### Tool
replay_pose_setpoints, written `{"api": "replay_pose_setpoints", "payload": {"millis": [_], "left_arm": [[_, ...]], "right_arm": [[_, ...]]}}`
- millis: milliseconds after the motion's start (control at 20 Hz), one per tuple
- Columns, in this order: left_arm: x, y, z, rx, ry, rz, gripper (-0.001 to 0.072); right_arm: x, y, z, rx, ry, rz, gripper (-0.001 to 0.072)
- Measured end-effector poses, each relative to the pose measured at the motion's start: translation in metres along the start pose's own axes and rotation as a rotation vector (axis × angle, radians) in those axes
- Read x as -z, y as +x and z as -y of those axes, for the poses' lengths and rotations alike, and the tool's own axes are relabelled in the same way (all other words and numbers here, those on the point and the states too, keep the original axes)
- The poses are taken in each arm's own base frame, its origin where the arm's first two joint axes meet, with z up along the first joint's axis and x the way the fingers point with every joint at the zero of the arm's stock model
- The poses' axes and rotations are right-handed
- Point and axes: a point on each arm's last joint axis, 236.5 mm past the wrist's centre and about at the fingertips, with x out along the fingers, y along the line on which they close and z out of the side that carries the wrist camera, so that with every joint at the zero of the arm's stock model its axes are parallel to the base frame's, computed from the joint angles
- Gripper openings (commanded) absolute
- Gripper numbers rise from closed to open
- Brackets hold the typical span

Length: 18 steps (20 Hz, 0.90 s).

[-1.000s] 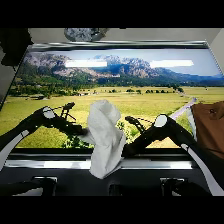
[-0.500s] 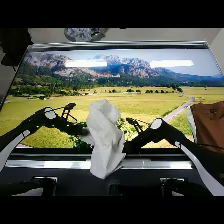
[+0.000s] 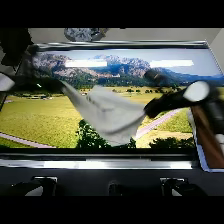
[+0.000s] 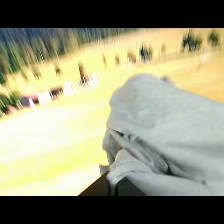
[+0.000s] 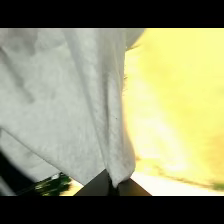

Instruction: Fold the shirts.

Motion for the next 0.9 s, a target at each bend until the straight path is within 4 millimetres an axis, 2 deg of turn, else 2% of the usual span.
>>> {"api": "replay_pose_setpoints", "payload": {"millis": [50,150,250,350,500,650,800,900], "left_arm": [[-0.035,-0.035,-0.004,-0.042,0.023,0.104,0.0028],[-0.086,-0.109,-0.010,-0.122,0.036,0.289,0.0028],[-0.112,-0.171,-0.006,-0.164,0.025,0.425,0.0028],[-0.125,-0.221,0.009,-0.173,0.022,0.538,0.0028],[-0.136,-0.279,0.031,-0.172,0.039,0.686,0.0028],[-0.139,-0.319,0.046,-0.174,0.055,0.786,0.0028],[-0.143,-0.337,0.052,-0.174,0.061,0.845,0.0028],[-0.146,-0.331,0.048,-0.174,0.054,0.839,0.0028]], "right_arm": [[-0.019,-0.047,0.028,0.149,-0.026,0.067,0.0051],[-0.045,-0.142,0.063,0.405,-0.051,0.203,0.0051],[-0.056,-0.214,0.068,0.560,-0.064,0.305,0.0052],[-0.060,-0.263,0.063,0.651,-0.069,0.385,0.0052],[-0.062,-0.299,0.051,0.702,-0.079,0.455,0.0051],[-0.064,-0.323,0.043,0.740,-0.090,0.512,0.0051],[-0.066,-0.335,0.039,0.761,-0.098,0.546,0.0051],[-0.069,-0.328,0.044,0.753,-0.086,0.538,0.0052]]}}
